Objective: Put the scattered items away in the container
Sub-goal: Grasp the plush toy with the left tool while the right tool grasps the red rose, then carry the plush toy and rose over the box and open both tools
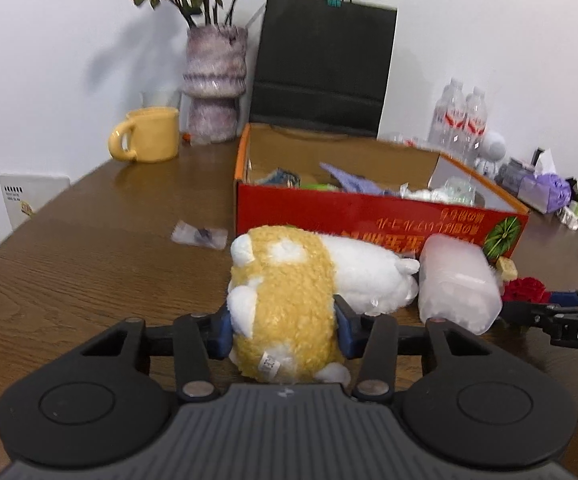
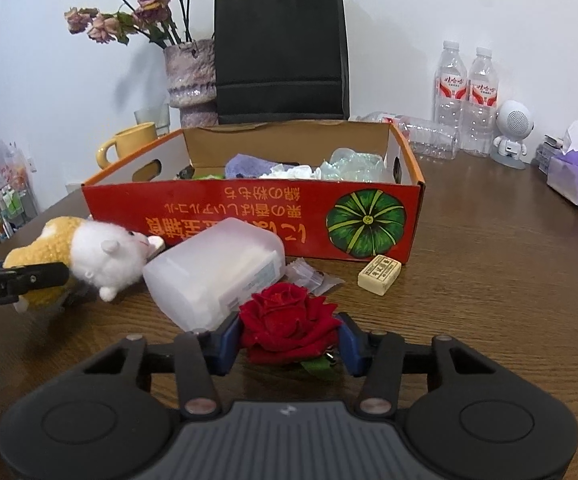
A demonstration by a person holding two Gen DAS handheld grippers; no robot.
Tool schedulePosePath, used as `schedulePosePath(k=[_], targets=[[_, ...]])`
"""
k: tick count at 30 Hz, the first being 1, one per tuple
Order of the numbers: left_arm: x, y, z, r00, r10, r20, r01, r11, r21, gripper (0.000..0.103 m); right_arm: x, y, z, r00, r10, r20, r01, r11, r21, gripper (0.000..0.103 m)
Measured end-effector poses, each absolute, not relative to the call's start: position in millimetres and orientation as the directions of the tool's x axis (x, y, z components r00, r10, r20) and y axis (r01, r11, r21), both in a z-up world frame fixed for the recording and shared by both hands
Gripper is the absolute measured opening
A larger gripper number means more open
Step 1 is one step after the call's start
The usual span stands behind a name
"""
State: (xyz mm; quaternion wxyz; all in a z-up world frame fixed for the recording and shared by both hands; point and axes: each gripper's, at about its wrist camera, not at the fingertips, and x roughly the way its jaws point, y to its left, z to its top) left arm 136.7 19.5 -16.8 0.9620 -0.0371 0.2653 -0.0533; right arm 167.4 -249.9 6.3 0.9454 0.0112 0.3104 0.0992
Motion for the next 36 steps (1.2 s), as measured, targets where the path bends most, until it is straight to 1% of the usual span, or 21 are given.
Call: schedulePosePath(k=[5, 10, 16, 21, 23, 27, 31, 36], targets=[[117, 22, 8, 0.889, -0.140, -0.437, 0.100, 0.989, -0.114, 0.048, 152, -253, 22, 0.813, 0.206, -0.545, -0.185, 0.978, 0.093, 0.049], [113, 15, 38, 0.911, -0.173, -0.375, 0.142, 0.984, -0.109, 0.048, 145, -253, 47, 0.849, 0.228, -0.477, -0.208, 0.973, 0.095, 0.049], [140, -1, 54, 0.909, -0.202, -0.364, 0.178, 0.979, -0.098, 0.048, 163, -254, 80, 0.884, 0.239, -0.401, -0.219, 0.971, 0.095, 0.049], [176, -5, 58, 0.904, -0.218, -0.367, 0.188, 0.975, -0.115, 0.048, 192, -253, 99, 0.897, 0.248, -0.366, -0.227, 0.969, 0.100, 0.049], [191, -7, 57, 0.896, -0.225, -0.383, 0.192, 0.974, -0.123, 0.048, 209, -253, 102, 0.894, 0.247, -0.374, -0.224, 0.969, 0.104, 0.049], [221, -8, 50, 0.873, -0.232, -0.428, 0.193, 0.972, -0.134, 0.048, 245, -250, 98, 0.875, 0.242, -0.419, -0.222, 0.970, 0.097, 0.049], [252, -7, 40, 0.860, -0.225, -0.458, 0.168, 0.973, -0.161, 0.048, 281, -248, 87, 0.847, 0.247, -0.470, -0.220, 0.969, 0.114, 0.049], [289, -5, 26, 0.838, -0.237, -0.491, 0.154, 0.967, -0.204, 0.048, 321, -244, 70, 0.826, 0.241, -0.510, -0.202, 0.970, 0.132, 0.049]])
